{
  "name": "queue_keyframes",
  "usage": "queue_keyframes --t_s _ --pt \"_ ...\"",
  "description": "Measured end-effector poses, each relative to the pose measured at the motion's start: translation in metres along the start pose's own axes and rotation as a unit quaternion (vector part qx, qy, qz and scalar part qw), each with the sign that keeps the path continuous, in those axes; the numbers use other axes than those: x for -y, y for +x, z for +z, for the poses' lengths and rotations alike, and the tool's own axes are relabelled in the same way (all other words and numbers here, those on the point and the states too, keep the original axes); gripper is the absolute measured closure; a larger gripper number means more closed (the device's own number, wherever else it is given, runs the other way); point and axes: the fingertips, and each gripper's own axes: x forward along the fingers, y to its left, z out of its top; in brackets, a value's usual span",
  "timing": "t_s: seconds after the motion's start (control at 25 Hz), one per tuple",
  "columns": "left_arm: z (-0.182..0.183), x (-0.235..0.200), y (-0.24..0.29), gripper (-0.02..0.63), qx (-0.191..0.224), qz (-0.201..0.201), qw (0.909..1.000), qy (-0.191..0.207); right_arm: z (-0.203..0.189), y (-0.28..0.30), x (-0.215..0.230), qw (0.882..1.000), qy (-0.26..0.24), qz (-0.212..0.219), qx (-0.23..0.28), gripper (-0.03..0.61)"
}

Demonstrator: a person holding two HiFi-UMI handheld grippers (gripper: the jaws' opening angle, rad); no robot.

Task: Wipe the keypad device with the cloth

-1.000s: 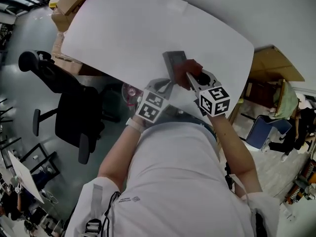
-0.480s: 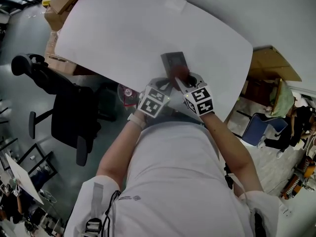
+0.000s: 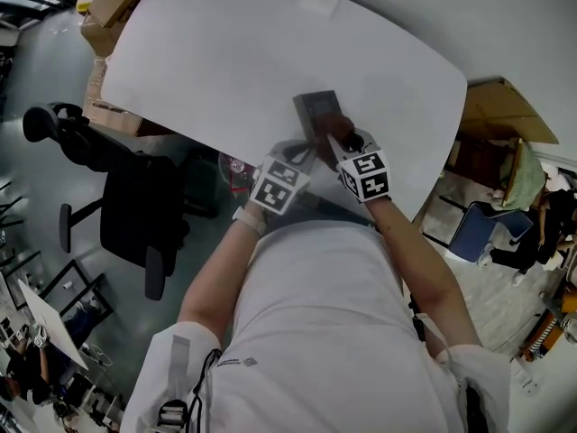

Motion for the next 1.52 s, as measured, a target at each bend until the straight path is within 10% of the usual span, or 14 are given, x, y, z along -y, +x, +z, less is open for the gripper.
queue_keyframes --t_s 0.16,0.88,1.52 --pt "0.0 -0.001 0.0 0.601 0.0 0.007 1.0 -0.001 0.002 0.001 0.002 0.999 -0.028 -0.011 0.012 0.502" --pt "-0.017 0.001 0.003 0.601 -0.032 0.019 0.9993 0.004 -0.024 0.008 0.047 0.985 0.166 -0.045 0.026 0.502" --pt "-0.011 -0.001 0.001 0.601 -0.027 0.022 0.9994 0.002 -0.036 0.002 0.067 0.988 0.144 -0.053 -0.008 0.502"
